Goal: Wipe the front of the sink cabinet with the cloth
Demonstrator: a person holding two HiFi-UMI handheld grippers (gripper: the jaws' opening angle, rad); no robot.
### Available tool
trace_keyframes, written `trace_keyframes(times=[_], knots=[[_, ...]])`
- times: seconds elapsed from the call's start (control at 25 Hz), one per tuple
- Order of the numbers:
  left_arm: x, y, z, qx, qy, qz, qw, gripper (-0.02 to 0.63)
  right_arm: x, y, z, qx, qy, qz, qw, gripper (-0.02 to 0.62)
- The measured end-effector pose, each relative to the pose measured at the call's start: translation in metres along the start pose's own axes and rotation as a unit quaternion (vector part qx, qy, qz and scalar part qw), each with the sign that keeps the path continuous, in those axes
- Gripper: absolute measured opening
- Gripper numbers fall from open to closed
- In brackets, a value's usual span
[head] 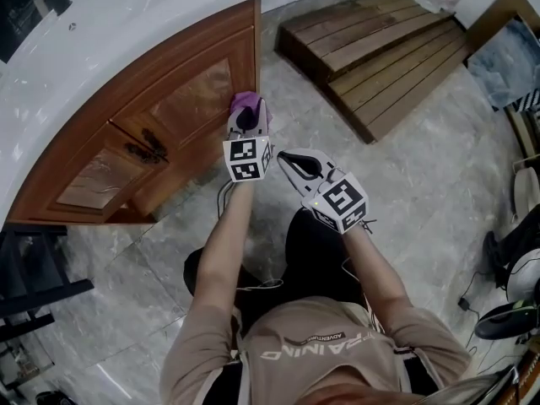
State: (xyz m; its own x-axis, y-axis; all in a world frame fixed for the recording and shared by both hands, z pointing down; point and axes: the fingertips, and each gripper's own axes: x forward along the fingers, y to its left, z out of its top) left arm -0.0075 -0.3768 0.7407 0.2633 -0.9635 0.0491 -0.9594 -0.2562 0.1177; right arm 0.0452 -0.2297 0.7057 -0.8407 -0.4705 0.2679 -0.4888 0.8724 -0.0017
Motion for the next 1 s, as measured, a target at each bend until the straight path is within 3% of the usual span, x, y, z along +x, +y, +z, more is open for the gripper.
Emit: trace_keyframes(times=[0.24, 0.48, 0.72, 1.0], knots=[[0.013, -0.038, -0.01, 0.021, 0.038, -0.086, 0.9954, 0.037, -0.005, -0.007, -0.004, 0.008, -0.002, -0.012, 1.0, 0.012], [-0.019, -0.047, 0.021, 0.018, 0.018, -0.109, 0.9937, 0.037, -0.007, -0.014, -0.008, 0.004, -0.007, -0.025, 1.0, 0.012], [-0.077, -0.042, 0.051, 0.023, -0.007, -0.082, 0.9963, 0.037, 0.003, -0.013, -0.003, 0.012, -0.025, -0.019, 0.999, 0.012], [-0.157, -0.007, 0.057, 0.029, -0.014, 0.01, 0.9994, 0.037, 0.031, 0.019, 0.027, 0.006, -0.063, 0.027, 0.998, 0.012]])
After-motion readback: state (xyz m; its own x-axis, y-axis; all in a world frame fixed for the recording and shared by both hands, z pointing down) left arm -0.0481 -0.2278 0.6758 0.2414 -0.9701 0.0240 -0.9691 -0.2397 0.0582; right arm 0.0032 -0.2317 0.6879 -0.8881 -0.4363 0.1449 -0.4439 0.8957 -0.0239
